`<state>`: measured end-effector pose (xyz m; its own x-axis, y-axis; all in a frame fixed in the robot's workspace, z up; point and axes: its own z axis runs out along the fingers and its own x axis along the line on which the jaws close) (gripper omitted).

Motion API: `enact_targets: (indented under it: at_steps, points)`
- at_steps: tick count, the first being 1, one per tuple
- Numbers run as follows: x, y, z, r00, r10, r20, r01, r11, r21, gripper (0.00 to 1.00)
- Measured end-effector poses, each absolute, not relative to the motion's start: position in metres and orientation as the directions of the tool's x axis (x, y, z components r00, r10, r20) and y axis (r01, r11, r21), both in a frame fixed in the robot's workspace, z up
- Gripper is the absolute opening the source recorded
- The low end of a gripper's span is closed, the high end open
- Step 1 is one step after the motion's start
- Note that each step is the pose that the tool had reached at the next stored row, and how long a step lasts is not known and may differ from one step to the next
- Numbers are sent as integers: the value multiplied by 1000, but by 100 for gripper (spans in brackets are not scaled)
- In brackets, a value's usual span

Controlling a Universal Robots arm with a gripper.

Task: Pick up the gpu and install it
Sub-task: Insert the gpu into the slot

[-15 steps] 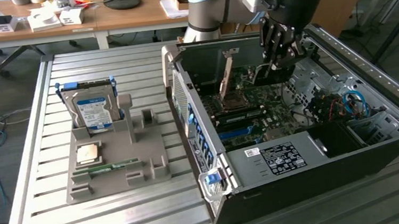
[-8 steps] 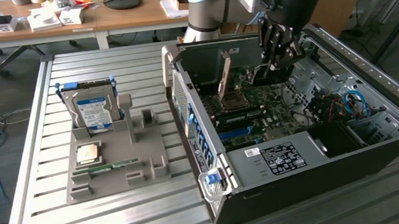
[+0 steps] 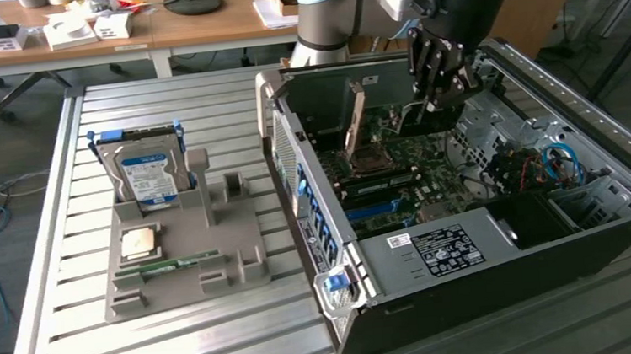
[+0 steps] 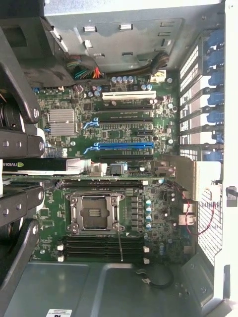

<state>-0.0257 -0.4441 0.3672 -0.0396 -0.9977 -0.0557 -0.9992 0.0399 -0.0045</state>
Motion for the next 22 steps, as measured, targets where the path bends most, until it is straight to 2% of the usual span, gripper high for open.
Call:
enact_targets:
  at_steps: [22]
  points:
    - [-26,-444,362,-39,-998,-57,-999,40,-4,26]
